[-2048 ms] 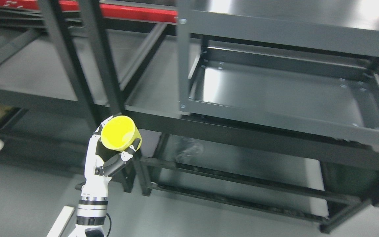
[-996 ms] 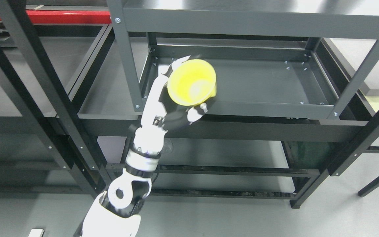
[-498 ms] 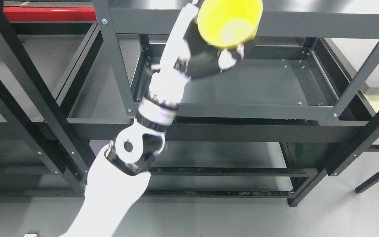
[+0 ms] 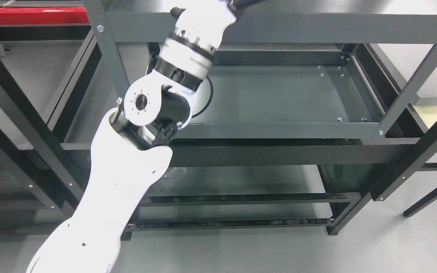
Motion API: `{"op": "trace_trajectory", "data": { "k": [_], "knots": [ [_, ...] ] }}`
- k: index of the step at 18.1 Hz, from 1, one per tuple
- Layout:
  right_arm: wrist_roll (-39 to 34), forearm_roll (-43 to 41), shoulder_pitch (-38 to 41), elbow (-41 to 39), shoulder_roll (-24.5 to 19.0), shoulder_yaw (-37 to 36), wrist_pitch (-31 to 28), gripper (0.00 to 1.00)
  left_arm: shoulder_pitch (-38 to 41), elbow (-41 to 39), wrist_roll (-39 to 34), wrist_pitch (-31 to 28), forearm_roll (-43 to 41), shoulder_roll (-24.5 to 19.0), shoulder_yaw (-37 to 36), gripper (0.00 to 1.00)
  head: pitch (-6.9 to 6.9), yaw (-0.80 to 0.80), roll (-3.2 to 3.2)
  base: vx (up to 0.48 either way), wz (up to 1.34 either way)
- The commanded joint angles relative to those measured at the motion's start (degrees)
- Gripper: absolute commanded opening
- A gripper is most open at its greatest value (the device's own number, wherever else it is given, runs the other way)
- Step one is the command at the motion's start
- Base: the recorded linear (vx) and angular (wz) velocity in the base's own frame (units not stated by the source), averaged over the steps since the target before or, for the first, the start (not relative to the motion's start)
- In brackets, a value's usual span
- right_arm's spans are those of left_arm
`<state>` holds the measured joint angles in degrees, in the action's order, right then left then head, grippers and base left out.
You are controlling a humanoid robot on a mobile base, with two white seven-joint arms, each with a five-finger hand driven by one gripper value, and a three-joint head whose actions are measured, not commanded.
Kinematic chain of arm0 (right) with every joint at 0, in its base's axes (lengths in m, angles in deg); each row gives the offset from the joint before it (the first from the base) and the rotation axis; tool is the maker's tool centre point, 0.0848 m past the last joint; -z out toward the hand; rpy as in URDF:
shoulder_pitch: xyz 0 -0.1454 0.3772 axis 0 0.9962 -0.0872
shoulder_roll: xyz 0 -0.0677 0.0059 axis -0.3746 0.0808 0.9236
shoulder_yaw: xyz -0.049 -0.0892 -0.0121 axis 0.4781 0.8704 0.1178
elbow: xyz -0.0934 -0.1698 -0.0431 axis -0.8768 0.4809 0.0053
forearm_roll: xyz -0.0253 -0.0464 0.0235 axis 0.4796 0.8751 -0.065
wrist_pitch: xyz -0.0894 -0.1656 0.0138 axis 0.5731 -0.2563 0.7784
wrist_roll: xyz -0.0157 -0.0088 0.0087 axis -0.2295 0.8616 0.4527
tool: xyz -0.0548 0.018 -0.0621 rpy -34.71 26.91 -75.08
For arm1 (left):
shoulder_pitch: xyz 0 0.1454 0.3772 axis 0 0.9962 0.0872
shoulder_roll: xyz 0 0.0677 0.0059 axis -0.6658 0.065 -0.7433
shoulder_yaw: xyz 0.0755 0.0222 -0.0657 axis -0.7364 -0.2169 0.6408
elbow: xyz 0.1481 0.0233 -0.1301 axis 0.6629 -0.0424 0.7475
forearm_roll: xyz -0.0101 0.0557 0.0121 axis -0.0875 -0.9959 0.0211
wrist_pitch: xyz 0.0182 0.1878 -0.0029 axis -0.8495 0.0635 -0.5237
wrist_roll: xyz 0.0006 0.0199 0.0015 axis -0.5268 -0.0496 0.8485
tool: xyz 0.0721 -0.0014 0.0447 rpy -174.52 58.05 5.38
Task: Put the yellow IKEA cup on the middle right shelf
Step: 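Release the yellow cup on the shelf and pull the left hand back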
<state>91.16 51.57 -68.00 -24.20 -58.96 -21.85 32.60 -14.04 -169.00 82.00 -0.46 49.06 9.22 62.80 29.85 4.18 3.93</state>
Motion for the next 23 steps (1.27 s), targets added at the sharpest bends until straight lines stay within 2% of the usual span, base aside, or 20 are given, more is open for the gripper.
{"op": "trace_trajectory", "data": {
  "k": [1,5,8,12,16,23],
  "knots": [
    [0.0,-1.4,0.8,0.0,1.0,1.0,0.0,0.99,-8.6,8.4,-2.5,-7.3,8.2,-1.0,0.9,0.0,0.0,0.0,0.0,0.041,-0.11],
    [0.0,-1.4,0.8,0.0,1.0,1.0,0.0,0.99,-13.6,13.3,-7.8,-15.0,9.9,-1.0,1.1,0.0,0.0,0.0,0.0,0.048,-0.13],
    [0.0,-1.4,0.8,0.0,1.0,1.0,0.0,0.99,-15.0,19.5,-9.8,-17.5,9.7,-1.0,1.5,0.0,0.0,0.0,0.0,0.043,-0.09],
    [0.0,-1.4,0.8,0.0,1.0,1.0,0.0,0.99,-15.0,23.9,-10.0,-20.2,8.8,-1.0,2.9,0.0,0.0,0.0,0.0,0.031,-0.06],
    [0.0,-1.4,0.8,0.0,1.0,1.0,0.0,0.99,-14.5,26.7,-9.9,-20.5,7.6,-1.0,2.1,0.02,0.0,0.0,0.0,0.06,0.0],
    [0.0,-1.4,0.8,-0.1,1.0,1.0,0.0,0.99,-14.3,27.8,-9.3,-20.5,8.6,-1.0,-4.4,0.04,-0.01,0.0,0.0,0.078,0.03]
  ]
}}
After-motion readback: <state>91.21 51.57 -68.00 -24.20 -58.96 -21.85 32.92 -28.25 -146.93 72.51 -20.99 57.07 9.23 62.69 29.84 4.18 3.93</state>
